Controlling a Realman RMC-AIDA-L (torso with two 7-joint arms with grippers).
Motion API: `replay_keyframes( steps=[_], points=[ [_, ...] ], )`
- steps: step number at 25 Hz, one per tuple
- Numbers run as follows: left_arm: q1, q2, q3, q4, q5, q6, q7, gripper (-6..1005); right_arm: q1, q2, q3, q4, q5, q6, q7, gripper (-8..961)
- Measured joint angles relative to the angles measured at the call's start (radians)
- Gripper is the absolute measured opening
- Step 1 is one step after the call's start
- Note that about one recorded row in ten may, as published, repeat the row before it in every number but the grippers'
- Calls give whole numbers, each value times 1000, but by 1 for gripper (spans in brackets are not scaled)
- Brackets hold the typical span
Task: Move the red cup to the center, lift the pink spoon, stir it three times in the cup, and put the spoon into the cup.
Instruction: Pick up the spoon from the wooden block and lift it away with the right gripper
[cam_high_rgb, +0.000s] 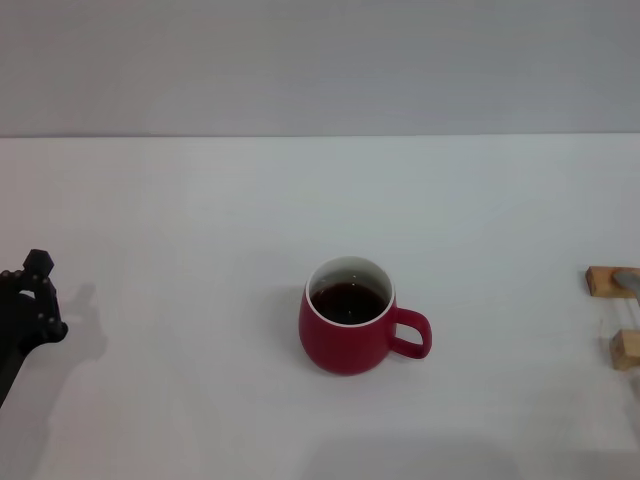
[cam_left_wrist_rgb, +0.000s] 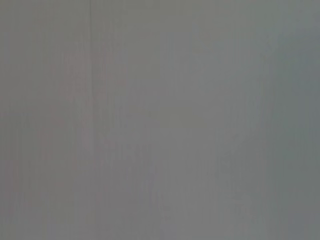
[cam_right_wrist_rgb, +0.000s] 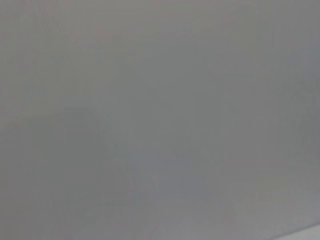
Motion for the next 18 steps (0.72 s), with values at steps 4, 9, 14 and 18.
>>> replay_keyframes(
  steps=[4, 9, 14, 18],
  points=[
    [1, 0, 0, 4, 0, 1, 0, -2, -5, 0, 0, -3, 12, 21, 2, 716],
    [1, 0, 0, 4, 0, 2, 1, -2, -6, -1, -1, -9, 37, 51, 2, 716],
    [2, 0, 0, 4, 0, 6, 1, -2, -6, -1, 1, -13, 40, 76, 2, 716],
    [2, 0, 0, 4, 1, 6, 1, -2, -6, -3, 4, -14, 46, 91, 2, 716]
  ],
)
